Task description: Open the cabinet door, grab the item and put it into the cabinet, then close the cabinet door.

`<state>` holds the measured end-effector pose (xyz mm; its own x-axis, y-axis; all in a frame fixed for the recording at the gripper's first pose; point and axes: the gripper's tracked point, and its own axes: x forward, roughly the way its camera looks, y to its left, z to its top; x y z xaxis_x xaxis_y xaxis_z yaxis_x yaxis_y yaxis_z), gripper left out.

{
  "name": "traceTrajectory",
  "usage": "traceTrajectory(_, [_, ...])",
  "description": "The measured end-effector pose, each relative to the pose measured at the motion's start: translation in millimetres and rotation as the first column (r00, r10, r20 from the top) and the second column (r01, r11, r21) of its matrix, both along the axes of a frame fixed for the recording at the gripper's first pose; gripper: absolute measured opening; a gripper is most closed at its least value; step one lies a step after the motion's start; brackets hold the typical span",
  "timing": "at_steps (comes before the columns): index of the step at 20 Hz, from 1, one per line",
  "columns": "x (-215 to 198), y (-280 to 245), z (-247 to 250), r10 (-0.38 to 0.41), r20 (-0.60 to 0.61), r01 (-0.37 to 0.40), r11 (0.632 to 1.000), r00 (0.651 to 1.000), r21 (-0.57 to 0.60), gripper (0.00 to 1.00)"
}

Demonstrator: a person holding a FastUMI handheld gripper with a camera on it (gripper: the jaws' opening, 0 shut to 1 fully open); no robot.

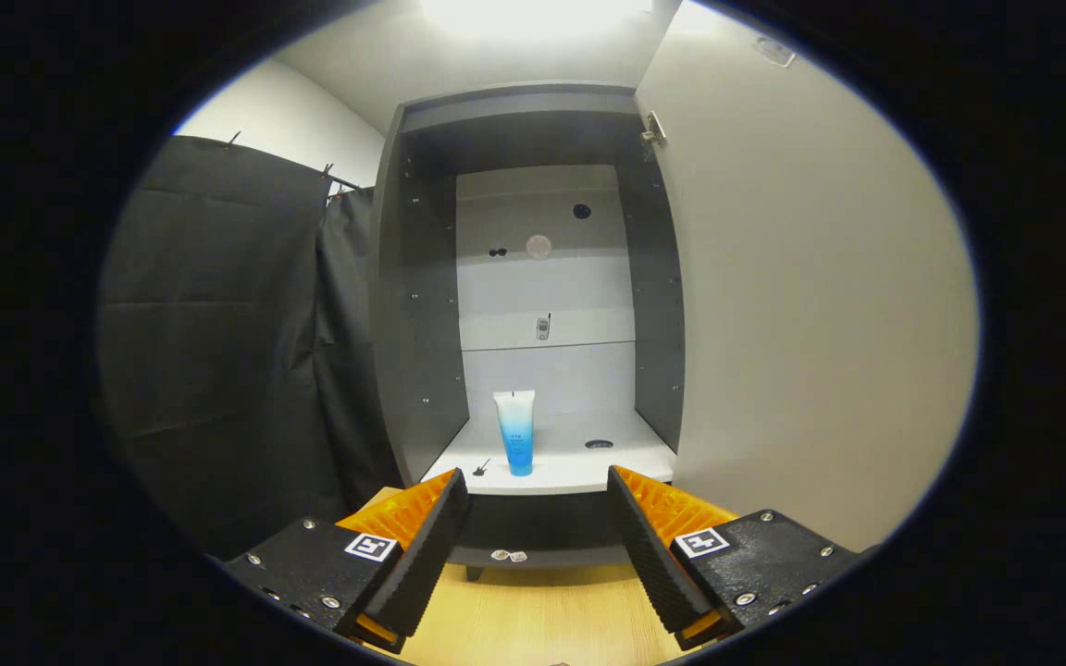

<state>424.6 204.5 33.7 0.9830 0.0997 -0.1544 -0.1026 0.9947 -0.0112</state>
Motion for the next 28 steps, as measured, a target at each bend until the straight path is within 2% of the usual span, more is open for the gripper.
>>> traceTrajectory(14, [-120.1,-40.9,4.7,-0.001,0.029,0.001,1.0,1.0,0.005,0.93])
traceTrajectory(18, [-146.7,-65.8,9.2,-0.03,0.044,0.031,0.999,0.999,-0.01,0.93])
traceTrajectory(28, [-191.7,-147.7,27.5,-0.139,0.022,0.137,0.987,0.99,0.079,0.93])
